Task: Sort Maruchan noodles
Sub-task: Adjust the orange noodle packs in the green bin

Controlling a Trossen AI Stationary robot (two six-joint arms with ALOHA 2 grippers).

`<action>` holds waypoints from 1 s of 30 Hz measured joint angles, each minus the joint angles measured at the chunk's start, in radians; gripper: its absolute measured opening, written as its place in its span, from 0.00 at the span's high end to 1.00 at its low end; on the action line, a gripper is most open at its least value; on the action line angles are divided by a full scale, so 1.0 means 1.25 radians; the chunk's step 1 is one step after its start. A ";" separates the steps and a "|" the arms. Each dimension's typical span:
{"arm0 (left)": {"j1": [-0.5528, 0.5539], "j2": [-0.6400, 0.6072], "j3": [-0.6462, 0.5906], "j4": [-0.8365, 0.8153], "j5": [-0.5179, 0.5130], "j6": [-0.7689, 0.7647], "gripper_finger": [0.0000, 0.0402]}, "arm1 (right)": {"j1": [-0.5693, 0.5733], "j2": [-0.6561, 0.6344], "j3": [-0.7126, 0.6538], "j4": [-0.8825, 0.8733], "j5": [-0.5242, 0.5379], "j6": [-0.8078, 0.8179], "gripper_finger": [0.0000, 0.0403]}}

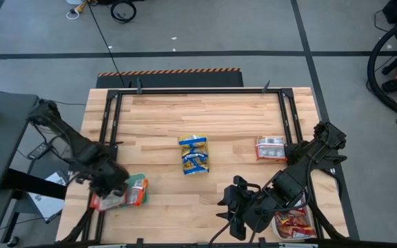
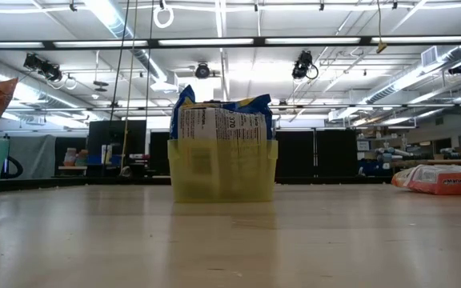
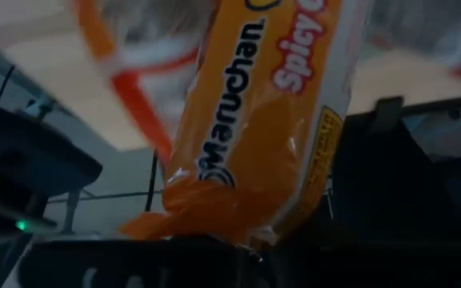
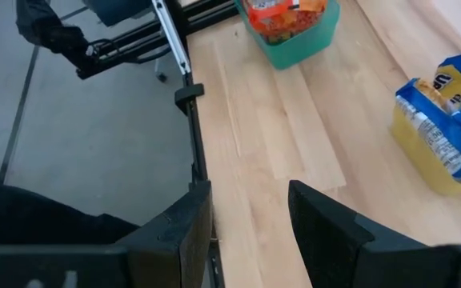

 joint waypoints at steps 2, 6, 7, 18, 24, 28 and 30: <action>0.039 0.000 -0.019 0.000 0.000 0.050 0.85 | 0.000 0.000 0.000 0.009 0.001 0.000 0.57; 0.096 0.000 -0.027 0.013 0.004 0.155 0.76 | 0.000 0.000 0.000 0.018 0.000 -0.002 0.57; 0.107 0.000 -0.021 0.015 0.008 0.185 0.73 | 0.000 0.000 0.000 0.018 0.000 -0.003 0.57; 0.134 0.014 0.168 0.047 -0.252 0.280 0.59 | -0.039 0.000 0.000 -0.006 0.068 -0.067 0.57; -0.021 0.055 0.175 0.035 -0.231 0.131 0.60 | -0.066 0.000 0.000 -0.118 0.068 -0.163 0.57; -0.147 0.076 0.175 0.025 -0.212 0.014 0.61 | -0.065 0.000 0.000 -0.174 0.087 -0.255 0.55; -0.196 0.085 0.176 -0.009 -0.220 -0.043 0.61 | -0.064 0.000 0.000 -0.188 0.082 -0.290 0.52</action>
